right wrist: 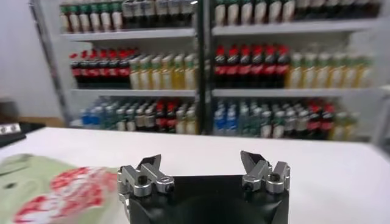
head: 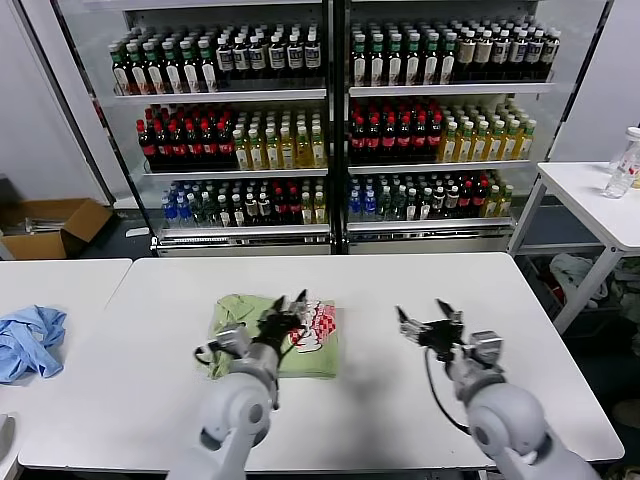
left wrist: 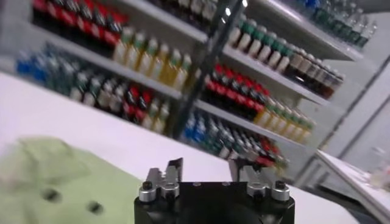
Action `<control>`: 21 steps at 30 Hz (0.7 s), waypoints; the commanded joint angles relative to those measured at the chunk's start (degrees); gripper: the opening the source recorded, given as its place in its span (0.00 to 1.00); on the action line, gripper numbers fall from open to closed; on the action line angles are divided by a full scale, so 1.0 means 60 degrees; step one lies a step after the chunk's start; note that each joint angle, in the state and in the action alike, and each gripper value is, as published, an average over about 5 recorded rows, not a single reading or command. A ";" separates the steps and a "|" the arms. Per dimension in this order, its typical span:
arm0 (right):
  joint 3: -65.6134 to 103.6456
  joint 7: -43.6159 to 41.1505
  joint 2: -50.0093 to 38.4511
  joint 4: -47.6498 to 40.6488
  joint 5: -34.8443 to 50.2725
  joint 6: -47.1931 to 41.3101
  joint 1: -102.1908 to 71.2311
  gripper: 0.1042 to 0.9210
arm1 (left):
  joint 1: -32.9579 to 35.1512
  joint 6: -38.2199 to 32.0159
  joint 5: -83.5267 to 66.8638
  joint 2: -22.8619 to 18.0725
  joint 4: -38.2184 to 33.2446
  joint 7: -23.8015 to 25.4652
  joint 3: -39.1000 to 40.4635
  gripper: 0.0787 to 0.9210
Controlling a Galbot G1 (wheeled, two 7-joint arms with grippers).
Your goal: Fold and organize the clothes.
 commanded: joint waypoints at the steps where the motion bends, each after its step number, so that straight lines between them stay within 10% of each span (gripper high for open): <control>1: -0.3836 0.0755 0.2577 -0.3164 0.1160 -0.0664 0.3132 0.88 | 0.1978 -0.0439 0.1169 0.1351 -0.1600 0.0385 -0.2693 0.60; 10: -0.4550 0.1704 0.3148 -0.4812 0.1562 -0.0761 0.3657 0.87 | 0.2545 -0.0578 0.0671 0.1638 -0.1735 0.0338 -0.3379 0.87; 21: -0.4182 0.1987 0.2247 -0.4214 0.1362 -0.0733 0.3443 0.53 | 0.2450 -0.0498 0.0429 0.1536 -0.1641 0.0300 -0.3178 0.88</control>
